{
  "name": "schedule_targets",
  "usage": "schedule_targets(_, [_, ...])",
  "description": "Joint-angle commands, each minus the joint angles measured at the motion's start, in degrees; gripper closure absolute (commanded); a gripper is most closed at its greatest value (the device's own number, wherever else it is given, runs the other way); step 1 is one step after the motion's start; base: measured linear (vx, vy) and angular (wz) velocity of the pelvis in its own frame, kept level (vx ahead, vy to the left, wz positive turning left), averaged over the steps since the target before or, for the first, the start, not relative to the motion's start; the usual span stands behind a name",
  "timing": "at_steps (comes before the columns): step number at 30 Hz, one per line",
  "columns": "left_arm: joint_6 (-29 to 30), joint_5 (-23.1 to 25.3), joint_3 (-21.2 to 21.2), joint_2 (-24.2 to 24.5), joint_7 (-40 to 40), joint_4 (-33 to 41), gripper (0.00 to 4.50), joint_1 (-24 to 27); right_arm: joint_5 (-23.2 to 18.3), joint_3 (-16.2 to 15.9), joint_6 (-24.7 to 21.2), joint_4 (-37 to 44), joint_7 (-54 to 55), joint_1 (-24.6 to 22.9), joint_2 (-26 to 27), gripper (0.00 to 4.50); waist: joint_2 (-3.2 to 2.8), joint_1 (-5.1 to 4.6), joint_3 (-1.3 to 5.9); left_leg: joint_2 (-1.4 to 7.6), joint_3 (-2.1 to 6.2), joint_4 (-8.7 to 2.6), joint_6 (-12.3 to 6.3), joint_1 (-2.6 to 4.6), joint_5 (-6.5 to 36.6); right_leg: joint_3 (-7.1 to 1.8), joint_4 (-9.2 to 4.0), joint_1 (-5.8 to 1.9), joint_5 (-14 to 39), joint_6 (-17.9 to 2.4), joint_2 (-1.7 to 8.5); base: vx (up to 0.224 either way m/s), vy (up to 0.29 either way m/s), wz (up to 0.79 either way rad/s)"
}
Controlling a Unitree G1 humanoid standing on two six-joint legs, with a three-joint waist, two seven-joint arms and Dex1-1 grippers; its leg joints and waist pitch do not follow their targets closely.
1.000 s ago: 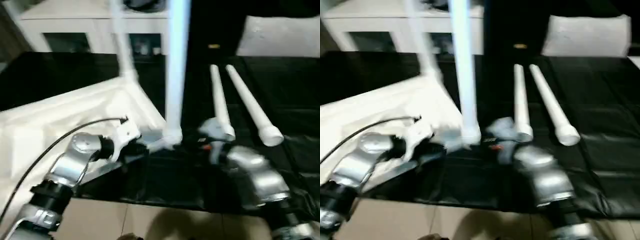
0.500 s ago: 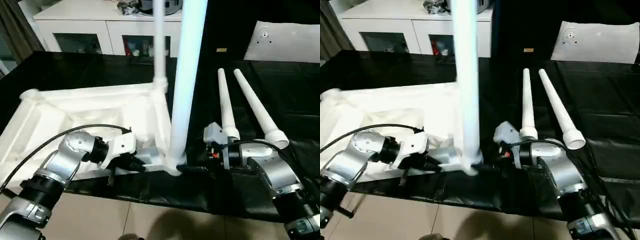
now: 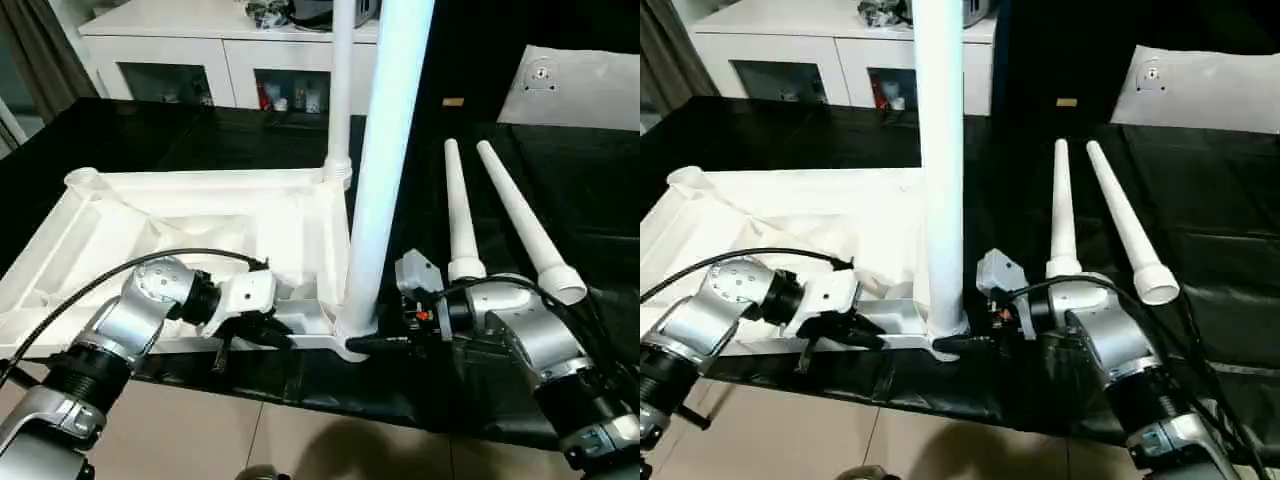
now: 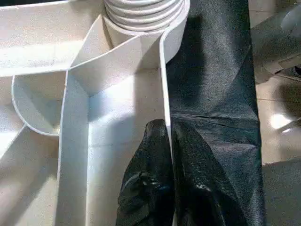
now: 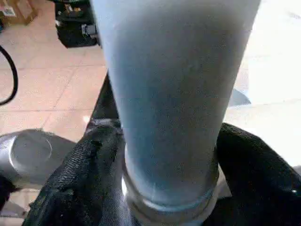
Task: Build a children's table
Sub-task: Rotate leg to tighten
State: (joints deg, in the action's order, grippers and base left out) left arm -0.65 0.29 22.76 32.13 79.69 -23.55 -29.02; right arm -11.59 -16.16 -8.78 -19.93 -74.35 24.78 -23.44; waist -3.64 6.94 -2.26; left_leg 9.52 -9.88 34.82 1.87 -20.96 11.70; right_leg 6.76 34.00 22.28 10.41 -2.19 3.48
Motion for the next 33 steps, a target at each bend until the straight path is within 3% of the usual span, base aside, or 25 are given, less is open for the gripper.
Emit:
schedule_targets(1, [-0.9, 1.9, 3.2, 0.0, 2.3, -0.2, 4.5, 0.6, -0.7, -0.1, -1.1, -0.3, -1.2, 0.6, 0.2, 1.39, 0.71, -0.12, 3.3, 4.64, 1.66, -4.34, -3.62, 0.56, 9.4, -4.23, -4.39, -2.53, 18.7, -7.8, 6.41, 0.0, 0.0, 0.0])
schedule_targets(8, [-0.9, 1.9, 3.3, 0.3, 2.7, 0.0, 4.5, 0.9, -0.8, -0.3, -1.3, -0.8, -1.3, 0.1, 0.5, 1.85, 0.64, 0.05, 3.35, 4.63, 1.64, -4.33, -3.41, 0.56, 9.2, -4.26, -4.38, -2.54, 18.1, -7.6, 6.41, 0.0, 0.0, 0.0])
schedule_targets(17, [-0.1, 1.6, 3.2, 0.1, 2.3, 0.3, 4.5, 1.8, -1.0, -0.5, -2.2, 0.0, -1.2, -1.3, 0.6, 1.91, 0.64, 0.02, 3.33, 4.62, 1.64, -4.35, -3.33, 0.56, 9.5, -4.22, -4.4, -2.58, 18.3, -7.8, 6.33, 0.0, 0.0, 0.0])
schedule_targets(22, [7.0, 0.6, -0.5, -3.2, -6.2, 1.3, 4.5, 2.2, -1.5, 2.2, -4.4, 1.0, 7.9, -3.2, 4.7, 1.91, 0.6, -0.15, 3.02, 4.77, 1.66, -4.59, -2.52, 0.76, 11.3, -4.27, -4.75, -2.47, 20.5, -7.7, 6.51, 0.0, 0.0, 0.0])
schedule_targets(24, [8.7, 0.8, -1.2, -3.9, -8.3, 1.4, 4.5, 2.0, -0.7, 2.6, -4.4, 0.8, 11.0, -3.5, 5.8, 1.91, 0.56, -0.57, 2.31, 4.3, 1.76, -4.84, -1.37, 1.31, 15.5, -3.95, -5.71, -2.14, 28.0, -6.2, 6.48, 0.0, 0.0, 0.0])
schedule_targets(25, [9.5, 0.7, -1.6, -4.2, -9.2, 1.6, 4.5, 1.9, -0.2, 2.6, -4.4, 0.7, 12.5, -3.5, 6.4, 1.91, 0.76, -1.17, 2.03, 3.74, 1.95, -4.71, -0.51, 1.78, 18.2, -3.63, -6.74, -2.07, 35.6, -3.4, 6.68, 0.0, 0.0, 0.0])
schedule_targets(27, [16.2, -0.3, -4.7, -9.2, -17.7, 2.8, 4.5, 1.6, 1.5, 5.1, -6.2, -2.1, 25.5, -3.1, 12.5, 1.92, 0.69, -1.97, 1.89, 3.83, 2.15, -4.84, 0.62, 2.15, 19.8, -3.32, -7.15, -1.71, 37.9, -2.2, 6.5, 0.0, 0.0, 0.0])
schedule_targets(28, [18.9, -0.6, -5.9, -11.6, -21.4, 3.0, 4.5, 1.3, 1.7, 6.1, -6.6, -3.3, 29.7, -2.8, 14.8, 1.92, 0.66, -2.75, 1.82, 3.74, 2.38, -4.68, 1.4, 2.7, 21.9, -2.67, -7.65, -1.44, 38.8, -2.1, 6.55, 0.0, 0.0, 0.0])
schedule_targets(30, [21.2, -0.9, -6.9, -13.7, -24.5, 3.1, 4.5, 0.9, 1.3, 7.3, -7.4, -4.4, 33.1, -2.3, 16.7, 1.93, 0.5, -3.47, 1.86, 3.77, 2.73, -4.83, 1.52, 2.46, 23.5, -2.01, -7.82, -2.04, 38.4, -1.4, 6.54, 0.0, 0.0, 0.0])
schedule_targets(31, [24.2, -1.5, -8.7, -17.2, -29.2, 3.0, 4.5, 0.2, 0.9, 9.1, -8.7, -6.4, 38.5, -1.1, 19.6, 1.93, 0.18, -4.7, 1.82, 4.14, 3.16, -5.34, 1.41, 2.31, 26.6, -1.53, -7.99, -2.4, 36.4, -0.7, 6.27, 0.0, 0.0, 0.0])
schedule_targets(33, [26.7, -1.6, -10.9, -21.0, -34.9, 2.4, 4.5, -0.8, 1.1, 11.4, -9.1, -8.5, 44.5, 0.4, 22.4, 1.93, 0.08, -5.71, 1.8, 4.0, 3.25, -5.12, 1.72, 2.95, 29.1, -1.14, -8.43, -2.06, 34.9, -1.4, 6.44, 0.0, 0.0, 0.0])
